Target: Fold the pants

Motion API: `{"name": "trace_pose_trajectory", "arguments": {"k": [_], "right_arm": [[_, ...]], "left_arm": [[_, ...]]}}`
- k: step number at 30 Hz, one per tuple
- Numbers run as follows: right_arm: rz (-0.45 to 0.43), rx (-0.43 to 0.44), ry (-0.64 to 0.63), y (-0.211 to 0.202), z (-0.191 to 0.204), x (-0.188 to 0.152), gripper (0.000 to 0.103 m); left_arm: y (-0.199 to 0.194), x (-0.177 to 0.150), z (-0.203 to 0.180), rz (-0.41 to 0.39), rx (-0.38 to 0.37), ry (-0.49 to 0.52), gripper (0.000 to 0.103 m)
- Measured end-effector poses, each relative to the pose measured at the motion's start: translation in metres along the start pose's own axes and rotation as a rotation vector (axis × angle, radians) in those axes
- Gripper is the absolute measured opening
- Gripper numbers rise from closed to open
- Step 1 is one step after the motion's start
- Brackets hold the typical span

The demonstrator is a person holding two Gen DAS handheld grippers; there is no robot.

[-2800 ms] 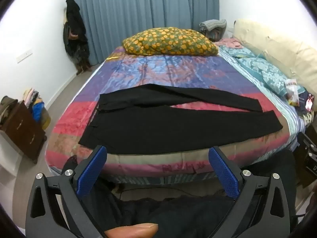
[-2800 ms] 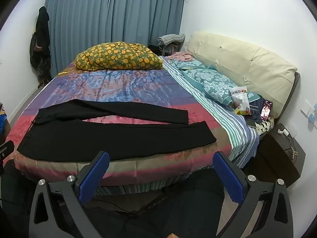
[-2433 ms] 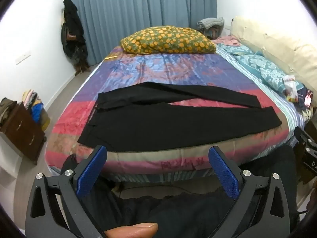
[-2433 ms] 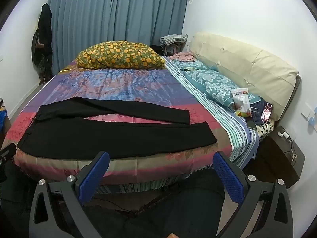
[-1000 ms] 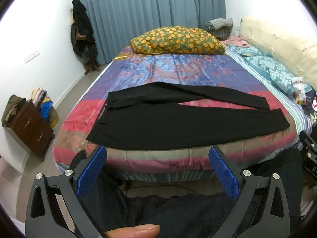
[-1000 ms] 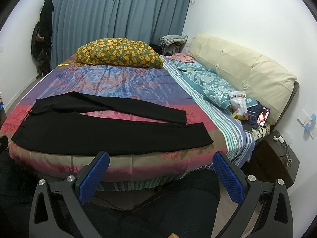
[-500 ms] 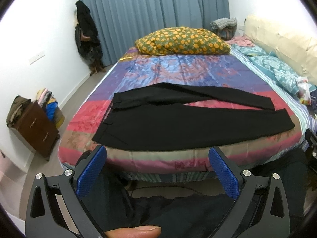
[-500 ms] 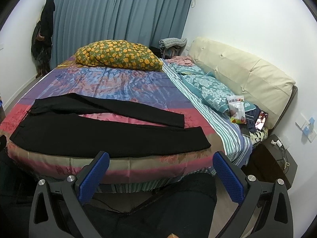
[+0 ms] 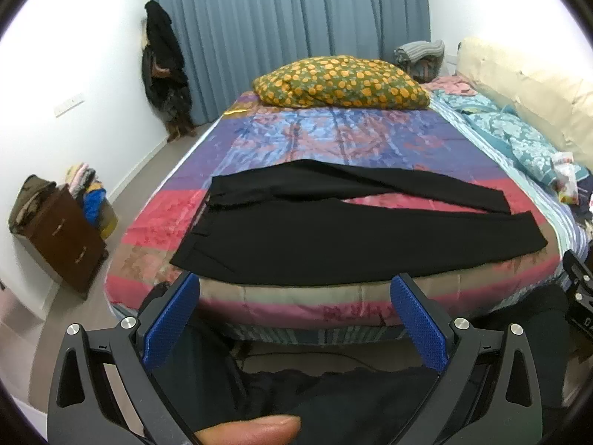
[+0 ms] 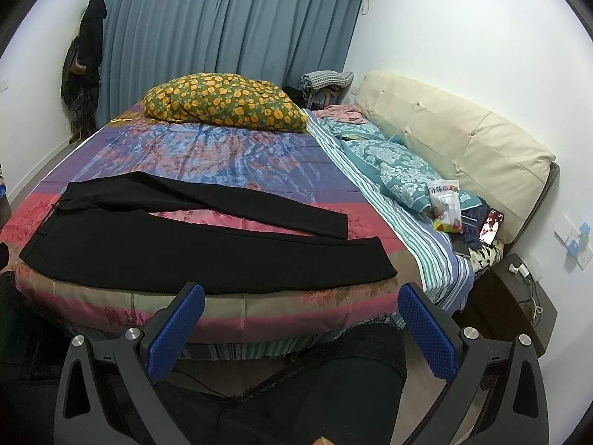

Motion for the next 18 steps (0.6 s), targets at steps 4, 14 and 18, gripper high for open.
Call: {"name": "trace_pose_trajectory", "arguments": {"k": [4,14,18], "right_arm": [[-0.004,0.0,0.003,0.0,-0.001,0.001,0.103],[-0.036,0.005,0.038,-0.005,0.002,0.003,0.103],[-0.037,-0.001,0.007,-0.005,0.006,0.003,0.103]], "left_arm": [[0.004,-0.004,-0.002,0.024,-0.001,0.002,0.103],[0.006,-0.007,0.0,0.043,0.001,-0.005,0.103],[0.006,-0.008,0.001,0.041,0.005,-0.005,0.103]]}}
Point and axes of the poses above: each gripper's, at about its wrist camera, not at the fingertips, and y roughly the way its jaws point, z to its left, x to its top, the point moved 9 cm from there along y, roughly the way its jaws point, and after that the axes turned 5 degrees about -x, right-handed, at the moved point
